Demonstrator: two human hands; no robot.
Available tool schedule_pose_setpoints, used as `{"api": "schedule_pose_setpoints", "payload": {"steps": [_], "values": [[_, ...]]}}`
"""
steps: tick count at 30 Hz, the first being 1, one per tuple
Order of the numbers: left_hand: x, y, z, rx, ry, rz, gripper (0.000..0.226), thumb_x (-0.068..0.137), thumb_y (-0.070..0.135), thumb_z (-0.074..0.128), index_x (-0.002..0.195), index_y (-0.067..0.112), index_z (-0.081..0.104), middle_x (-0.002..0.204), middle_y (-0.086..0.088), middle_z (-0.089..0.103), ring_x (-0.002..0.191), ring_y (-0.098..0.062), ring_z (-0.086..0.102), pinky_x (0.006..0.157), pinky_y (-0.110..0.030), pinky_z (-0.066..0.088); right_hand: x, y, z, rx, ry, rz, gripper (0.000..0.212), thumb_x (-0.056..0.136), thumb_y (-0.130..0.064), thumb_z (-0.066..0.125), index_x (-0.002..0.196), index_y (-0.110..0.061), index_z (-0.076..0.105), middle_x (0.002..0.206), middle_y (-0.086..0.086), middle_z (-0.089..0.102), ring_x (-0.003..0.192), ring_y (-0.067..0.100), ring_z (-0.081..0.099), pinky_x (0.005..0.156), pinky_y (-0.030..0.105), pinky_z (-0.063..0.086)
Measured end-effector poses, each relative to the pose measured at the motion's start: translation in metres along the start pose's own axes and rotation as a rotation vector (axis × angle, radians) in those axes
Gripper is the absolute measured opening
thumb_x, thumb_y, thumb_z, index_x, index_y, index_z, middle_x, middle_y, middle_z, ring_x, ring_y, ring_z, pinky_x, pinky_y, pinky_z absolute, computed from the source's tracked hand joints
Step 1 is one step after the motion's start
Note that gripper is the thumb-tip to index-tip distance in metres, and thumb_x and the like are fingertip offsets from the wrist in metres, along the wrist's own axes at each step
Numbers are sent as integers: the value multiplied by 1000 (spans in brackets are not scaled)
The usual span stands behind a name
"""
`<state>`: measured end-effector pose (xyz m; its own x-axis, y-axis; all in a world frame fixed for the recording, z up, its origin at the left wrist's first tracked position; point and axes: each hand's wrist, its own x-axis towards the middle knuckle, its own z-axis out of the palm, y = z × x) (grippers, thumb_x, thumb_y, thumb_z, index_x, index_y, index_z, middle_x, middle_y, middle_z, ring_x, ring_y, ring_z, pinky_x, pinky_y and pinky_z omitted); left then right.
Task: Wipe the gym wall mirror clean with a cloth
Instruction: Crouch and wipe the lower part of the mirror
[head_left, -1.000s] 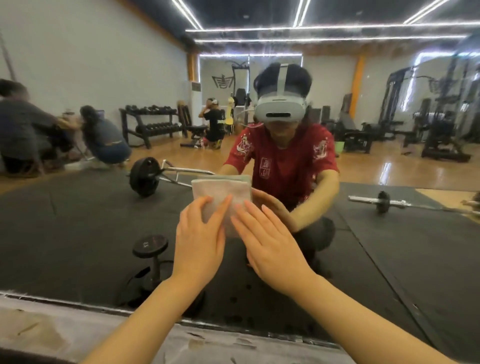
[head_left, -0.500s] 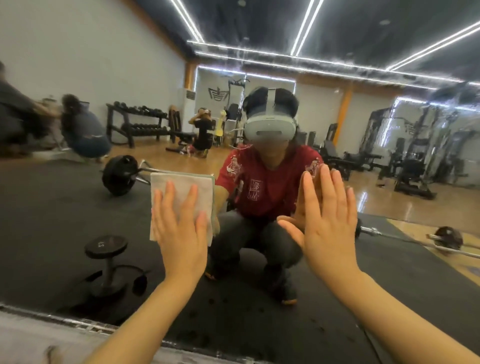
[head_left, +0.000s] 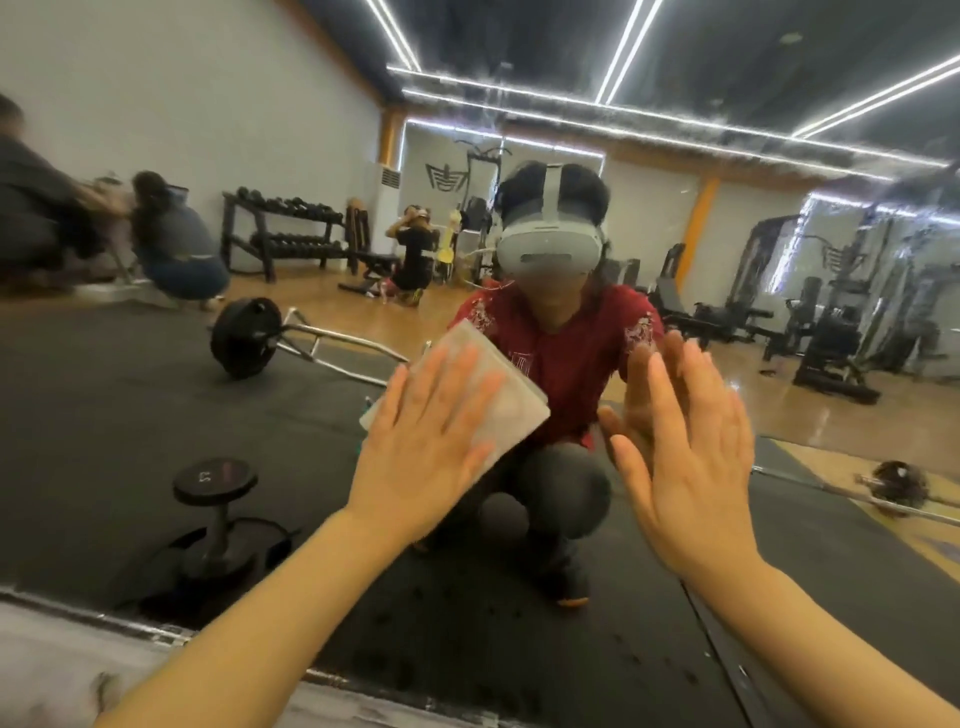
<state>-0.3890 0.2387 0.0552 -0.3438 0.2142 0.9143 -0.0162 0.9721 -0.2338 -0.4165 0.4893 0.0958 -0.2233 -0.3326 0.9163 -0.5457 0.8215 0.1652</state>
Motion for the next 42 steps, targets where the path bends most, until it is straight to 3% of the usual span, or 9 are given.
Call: {"api": "schedule_pose_setpoints", "payload": {"steps": [6,12,14,23,25,29,31,37,42], "values": [[92,-7,-18,-97,84,-123,63,101,36,34,156,10,16,162,-20,9,151,-35,6,123,-43,1,-3,34,-10,-59,21,141,70,96,-41,44,155,-12,21,164,14,0,152,31,0,122,46,-1],[32,-3,2,-5,18,460,55,101,28,40,152,15,26,160,-12,23,148,-29,21,120,-41,12,-5,40,-3,-102,35,102,66,98,-41,41,154,-9,26,162,19,12,151,34,5,123,43,-2],[23,-7,0,14,-30,509,54,104,30,34,154,17,22,162,-9,19,150,-26,17,122,-39,9,-5,40,-3,-99,41,105,65,98,-41,41,154,-10,26,162,19,13,151,35,7,123,44,0],[126,-26,-37,-74,86,-323,67,102,45,20,157,11,0,163,-20,-2,151,-33,-3,123,-45,-1,-6,42,-3,-118,55,82,64,97,-40,42,153,-12,28,161,19,18,150,35,12,121,50,10],[139,-6,-35,-57,81,-281,67,101,43,23,157,14,0,163,-20,-1,151,-34,-2,123,-46,0,-6,43,-2,-127,61,79,64,97,-40,42,153,-12,29,160,19,19,150,35,13,121,50,10],[123,-7,-30,26,-34,176,66,100,41,33,157,26,5,164,-17,1,151,-33,-1,123,-45,-2,-6,45,-1,-151,73,71,62,97,-41,42,150,-10,36,159,20,23,149,35,17,118,55,19],[117,-23,-33,41,-56,265,66,99,39,36,157,27,7,164,-15,-1,152,-30,-3,123,-42,-5,-6,45,-2,-143,60,74,63,97,-41,43,151,-10,35,160,19,21,149,35,16,117,57,22],[159,-35,-54,-80,45,-264,67,99,46,20,158,17,6,164,-18,-4,151,-30,-8,119,-41,-6,-6,49,-11,-31,53,74,67,96,-42,42,154,-12,27,163,15,13,152,29,7,120,50,15],[190,11,-49,-35,58,-36,63,102,46,22,158,23,5,163,-19,-1,151,-33,-3,121,-43,-4,-11,59,-12,-16,96,151,69,95,-40,42,154,-14,19,162,17,9,151,31,4,121,50,10]]}}
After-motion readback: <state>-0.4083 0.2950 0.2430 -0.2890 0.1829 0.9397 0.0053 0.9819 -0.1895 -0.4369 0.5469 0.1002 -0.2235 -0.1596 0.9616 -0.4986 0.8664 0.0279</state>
